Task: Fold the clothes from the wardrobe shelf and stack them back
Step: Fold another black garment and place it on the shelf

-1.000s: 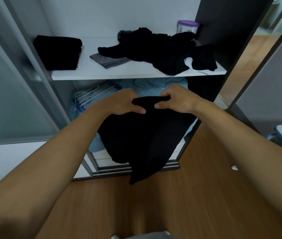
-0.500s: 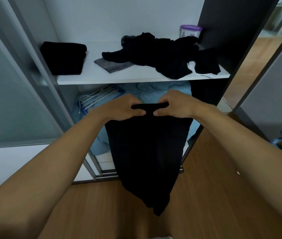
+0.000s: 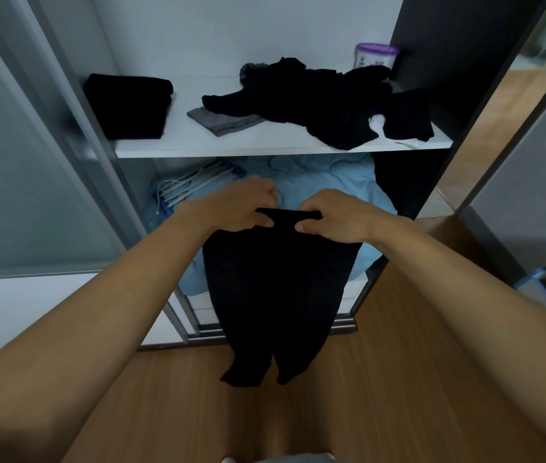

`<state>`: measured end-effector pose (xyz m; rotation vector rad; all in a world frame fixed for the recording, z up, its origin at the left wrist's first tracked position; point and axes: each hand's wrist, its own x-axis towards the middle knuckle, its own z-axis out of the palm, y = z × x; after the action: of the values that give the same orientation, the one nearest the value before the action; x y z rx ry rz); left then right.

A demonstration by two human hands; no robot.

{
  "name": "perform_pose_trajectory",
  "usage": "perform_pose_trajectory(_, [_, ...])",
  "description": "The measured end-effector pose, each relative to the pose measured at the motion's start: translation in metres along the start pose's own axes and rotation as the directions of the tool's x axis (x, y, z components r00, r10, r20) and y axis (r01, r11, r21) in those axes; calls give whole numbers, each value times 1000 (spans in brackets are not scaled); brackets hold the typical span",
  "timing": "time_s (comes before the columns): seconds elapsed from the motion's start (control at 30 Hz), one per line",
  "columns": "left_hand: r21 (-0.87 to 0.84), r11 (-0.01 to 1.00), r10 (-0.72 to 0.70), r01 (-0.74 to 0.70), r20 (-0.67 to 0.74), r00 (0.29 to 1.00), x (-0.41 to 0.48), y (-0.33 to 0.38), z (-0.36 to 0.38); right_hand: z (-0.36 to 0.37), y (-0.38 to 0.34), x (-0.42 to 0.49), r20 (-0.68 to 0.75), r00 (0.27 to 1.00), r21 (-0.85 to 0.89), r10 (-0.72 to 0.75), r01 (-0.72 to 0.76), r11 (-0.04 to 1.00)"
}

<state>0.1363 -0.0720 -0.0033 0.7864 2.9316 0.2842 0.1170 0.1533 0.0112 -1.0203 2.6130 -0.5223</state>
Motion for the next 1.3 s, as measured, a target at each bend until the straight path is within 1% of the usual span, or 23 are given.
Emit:
perform_pose_trajectory(0.07, [81,996,-19,26,-87,996,-2,2,-3,4,-3,-2,16,999,92,-28,26,995])
perform_pose_trajectory(0.17, [183,982,-18,48,-162,987,-7,5,-7,13,-1,-4,149,989,84,-22,10,996])
perform_pose_trajectory(0.23, [249,964,-46,98,-206,977,-11,5,-11,18,6,-5,181,983,54,23,-33,998])
perform_pose_trajectory(0.27, [272,953,-64,131,-241,969,-13,6,-14,18,9,-4,156,987,24,49,-53,998])
perform_pose_trajectory(0.33, [298,933,-103,202,-316,943,-16,7,-16,18,15,-3,55,995,-4,88,-88,996])
perform_pose_trajectory(0.4, [282,926,-138,251,-366,920,-16,7,-17,15,16,-1,-24,997,14,76,-76,997])
perform_pose_trajectory(0.5, [252,921,-200,296,-345,917,-13,2,-17,14,15,3,-22,999,37,25,-24,999])
perform_pose_trajectory(0.57, [224,933,-211,282,-295,932,-13,-2,-16,13,14,6,-18,1000,14,-11,12,1000])
perform_pose_trajectory(0.67, [159,973,-138,167,-177,975,-19,-8,-14,14,18,9,-67,997,-58,-29,25,998])
perform_pose_trajectory(0.73, [125,988,-74,86,-100,992,-21,-11,-14,14,22,10,-135,991,-37,-12,7,999])
perform_pose_trajectory(0.77, [103,992,-60,68,-83,995,-21,-12,-13,13,24,10,-163,986,-36,-24,18,999])
perform_pose_trajectory(0.83, [11,998,-64,65,-73,995,-20,-11,-11,11,28,12,-193,975,-86,-114,99,991])
perform_pose_trajectory(0.9, [-73,995,-68,64,-51,996,-19,-8,-8,11,31,15,-162,964,-124,-209,190,974])
perform_pose_trajectory(1.0, [-75,997,-27,30,34,999,-19,-1,-3,17,33,21,-31,960,-216,-278,265,940])
perform_pose_trajectory(1.07, [-59,998,-8,11,57,998,-22,1,-2,21,35,25,30,966,-274,-258,256,927])
perform_pose_trajectory(1.17, [-78,997,-17,20,39,999,-29,-2,-2,23,33,23,113,984,-280,-139,166,946])
perform_pose_trajectory(1.23, [-105,994,-35,36,13,999,-32,-3,1,24,31,20,108,991,-208,-84,105,972])
perform_pose_trajectory(1.3, [-175,981,-95,87,-40,995,-35,-3,2,25,27,19,44,997,-100,-62,67,993])
